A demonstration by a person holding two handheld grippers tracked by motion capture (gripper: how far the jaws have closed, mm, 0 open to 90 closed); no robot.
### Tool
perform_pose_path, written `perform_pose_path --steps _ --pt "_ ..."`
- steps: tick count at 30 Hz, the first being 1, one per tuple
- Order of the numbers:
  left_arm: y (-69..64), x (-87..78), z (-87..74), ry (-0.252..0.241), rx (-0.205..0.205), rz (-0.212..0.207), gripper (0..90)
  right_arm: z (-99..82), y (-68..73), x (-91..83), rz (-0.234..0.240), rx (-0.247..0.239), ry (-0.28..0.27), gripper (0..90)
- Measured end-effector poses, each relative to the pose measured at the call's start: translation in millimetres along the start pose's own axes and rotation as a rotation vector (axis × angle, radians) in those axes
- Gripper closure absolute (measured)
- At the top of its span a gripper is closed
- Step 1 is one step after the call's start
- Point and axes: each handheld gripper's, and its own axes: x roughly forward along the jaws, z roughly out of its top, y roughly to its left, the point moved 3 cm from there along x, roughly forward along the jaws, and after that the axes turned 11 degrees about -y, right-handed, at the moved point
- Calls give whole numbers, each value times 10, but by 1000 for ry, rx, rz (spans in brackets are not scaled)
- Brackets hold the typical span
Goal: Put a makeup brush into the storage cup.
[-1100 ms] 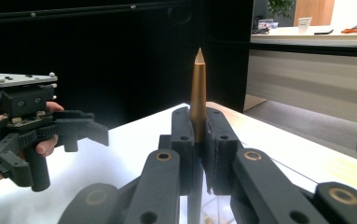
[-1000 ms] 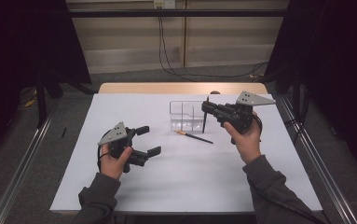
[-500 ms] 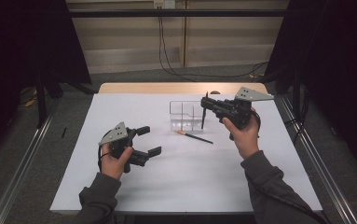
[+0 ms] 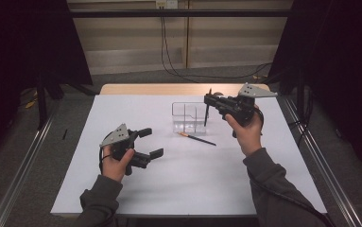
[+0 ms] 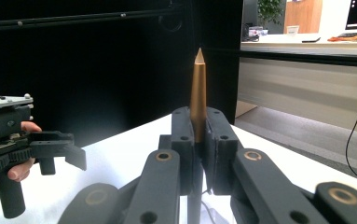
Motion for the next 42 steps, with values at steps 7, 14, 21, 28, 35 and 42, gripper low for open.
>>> perform_pose_path --steps 7,14,21,28,35,42 --pt "-8 12 -15 4 -2 -4 34 18 -54 19 -8 -5 -2 836" --pt "-7 14 -14 -4 -7 -1 34 44 -92 58 -18 -7 -6 836" --pt "-8 14 -14 -2 -4 -4 34 51 -120 116 -29 -16 -3 836" --pt "-10 20 -19 5 -1 -9 34 85 -157 157 -31 -25 -7 836" --pt "-17 28 -19 7 0 -11 35 85 -203 189 -43 -33 -10 836" --pt "-25 41 -24 -6 -6 -27 36 87 -250 209 -56 -37 -15 836"
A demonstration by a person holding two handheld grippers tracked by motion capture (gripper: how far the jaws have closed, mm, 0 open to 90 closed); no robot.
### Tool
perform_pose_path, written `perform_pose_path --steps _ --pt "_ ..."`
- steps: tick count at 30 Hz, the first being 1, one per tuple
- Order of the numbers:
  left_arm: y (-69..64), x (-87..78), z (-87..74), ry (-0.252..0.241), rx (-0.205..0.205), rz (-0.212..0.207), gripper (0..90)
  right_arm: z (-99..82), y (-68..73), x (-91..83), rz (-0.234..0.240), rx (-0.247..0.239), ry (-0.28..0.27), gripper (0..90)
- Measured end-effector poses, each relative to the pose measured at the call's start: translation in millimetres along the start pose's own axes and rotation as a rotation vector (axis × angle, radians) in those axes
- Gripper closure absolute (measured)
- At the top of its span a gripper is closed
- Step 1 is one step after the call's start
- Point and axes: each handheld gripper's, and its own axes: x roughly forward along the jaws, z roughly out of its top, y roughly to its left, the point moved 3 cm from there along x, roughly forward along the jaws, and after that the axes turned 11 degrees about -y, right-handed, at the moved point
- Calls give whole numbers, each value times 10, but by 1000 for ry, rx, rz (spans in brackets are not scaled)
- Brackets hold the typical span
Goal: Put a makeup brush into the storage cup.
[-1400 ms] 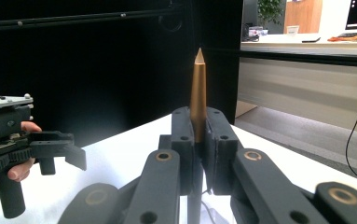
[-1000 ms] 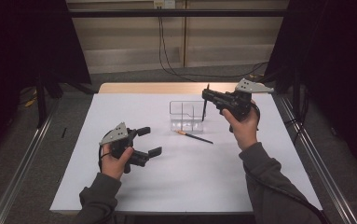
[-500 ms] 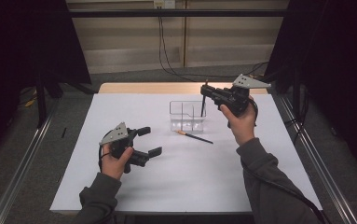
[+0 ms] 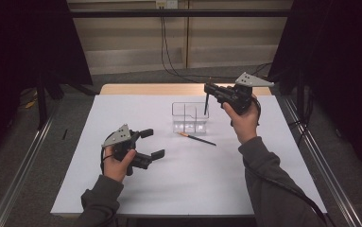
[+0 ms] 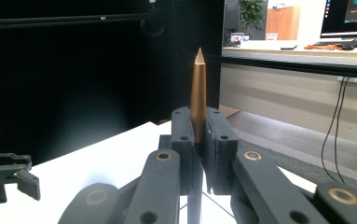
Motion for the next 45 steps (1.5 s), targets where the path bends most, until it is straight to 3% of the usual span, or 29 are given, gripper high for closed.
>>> perform_pose_path --steps 6,8,21,45 --pt "11 -9 -5 11 4 17 36 0 -37 17 -14 -10 2 836" --pt "8 -2 -10 8 5 3 36 -4 -50 23 -19 -14 3 836" --pt "0 10 -1 11 4 11 36 -41 -128 74 -48 -10 -7 836" --pt "1 12 -2 14 1 8 36 -162 -153 121 -54 -15 18 835"
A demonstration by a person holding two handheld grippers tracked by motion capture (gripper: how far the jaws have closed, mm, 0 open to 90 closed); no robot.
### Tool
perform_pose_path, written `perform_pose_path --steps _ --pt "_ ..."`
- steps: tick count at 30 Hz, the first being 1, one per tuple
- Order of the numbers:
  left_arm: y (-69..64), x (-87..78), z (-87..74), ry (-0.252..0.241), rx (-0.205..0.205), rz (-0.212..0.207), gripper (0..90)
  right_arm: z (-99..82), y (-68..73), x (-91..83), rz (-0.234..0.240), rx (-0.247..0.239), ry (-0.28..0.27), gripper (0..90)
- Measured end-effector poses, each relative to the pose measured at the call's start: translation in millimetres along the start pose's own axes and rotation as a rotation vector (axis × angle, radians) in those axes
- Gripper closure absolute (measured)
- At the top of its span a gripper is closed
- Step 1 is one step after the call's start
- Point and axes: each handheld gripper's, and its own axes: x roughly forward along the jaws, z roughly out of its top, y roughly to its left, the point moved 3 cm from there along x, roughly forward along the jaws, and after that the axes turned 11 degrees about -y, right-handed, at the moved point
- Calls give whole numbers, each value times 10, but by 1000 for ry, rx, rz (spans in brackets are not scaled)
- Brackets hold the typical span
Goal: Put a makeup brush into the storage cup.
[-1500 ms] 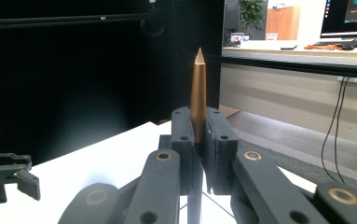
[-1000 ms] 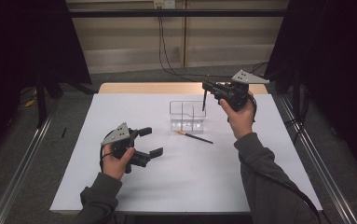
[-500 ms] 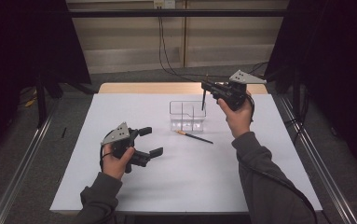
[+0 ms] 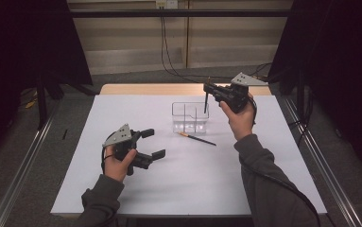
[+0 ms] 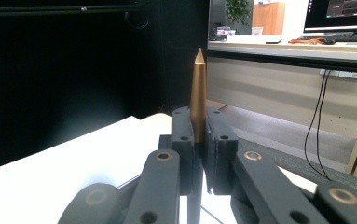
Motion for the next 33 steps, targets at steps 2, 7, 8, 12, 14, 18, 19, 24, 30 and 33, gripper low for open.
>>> perform_pose_path --steps 2,7,8,12,14,18,19,24,30,33 --pt "3 -3 -2 4 2 -2 36 -9 -3 1 -3 4 5 835" --pt "2 0 -3 5 1 -3 36 -29 -6 10 -3 -1 6 835" --pt "3 -1 -2 4 0 -1 36 -30 -5 13 -3 1 4 835" --pt "0 1 -10 3 -4 3 36 -43 1 11 -3 0 6 835" --pt "3 1 -13 3 -4 2 36 -48 0 11 1 -3 7 835" --pt "7 0 -11 4 -2 5 36 -60 -10 3 -8 4 6 835" --pt "9 0 -12 5 1 6 36 -64 -13 4 -2 3 6 835" --pt "11 1 -16 7 4 3 36 -93 -21 1 -8 2 13 835" --pt "11 -1 -10 6 3 7 36 -126 -18 7 -4 0 18 835" --pt "9 -3 -9 6 2 9 36 -135 -13 7 -3 0 20 835"
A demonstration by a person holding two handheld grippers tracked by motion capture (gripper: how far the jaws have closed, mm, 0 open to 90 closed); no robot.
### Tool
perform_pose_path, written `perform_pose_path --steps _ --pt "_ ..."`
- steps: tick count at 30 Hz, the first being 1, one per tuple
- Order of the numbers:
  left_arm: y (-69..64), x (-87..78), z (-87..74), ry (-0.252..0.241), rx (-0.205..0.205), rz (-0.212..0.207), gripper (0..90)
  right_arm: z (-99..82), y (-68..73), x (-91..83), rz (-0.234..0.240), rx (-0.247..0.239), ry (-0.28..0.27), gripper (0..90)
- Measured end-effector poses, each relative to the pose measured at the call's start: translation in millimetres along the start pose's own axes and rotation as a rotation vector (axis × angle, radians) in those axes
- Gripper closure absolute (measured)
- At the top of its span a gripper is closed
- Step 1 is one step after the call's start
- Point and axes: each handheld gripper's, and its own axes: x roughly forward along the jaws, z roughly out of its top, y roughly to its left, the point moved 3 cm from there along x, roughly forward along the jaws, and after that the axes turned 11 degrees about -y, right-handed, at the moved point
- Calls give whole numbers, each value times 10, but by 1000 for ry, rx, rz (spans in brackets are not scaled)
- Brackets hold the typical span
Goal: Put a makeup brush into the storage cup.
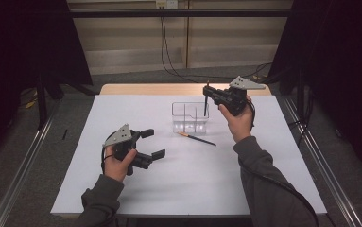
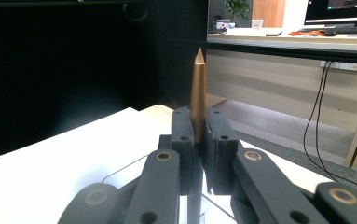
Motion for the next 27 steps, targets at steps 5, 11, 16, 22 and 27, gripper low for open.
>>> perform_pose_path --steps 5,11,16,22,27 --pt "3 0 -3 6 5 -4 36 -10 -2 -4 -3 -1 5 835" --pt "2 0 0 7 6 -4 36 -38 -5 -8 -4 -2 11 835" --pt "-2 0 1 5 2 -5 36 -65 -11 -15 -10 -1 19 834" --pt "-1 4 -1 1 0 -5 36 -91 -12 -21 -17 -1 22 834" --pt "1 0 -1 7 6 -5 36 -107 -9 -20 -11 -1 24 834"
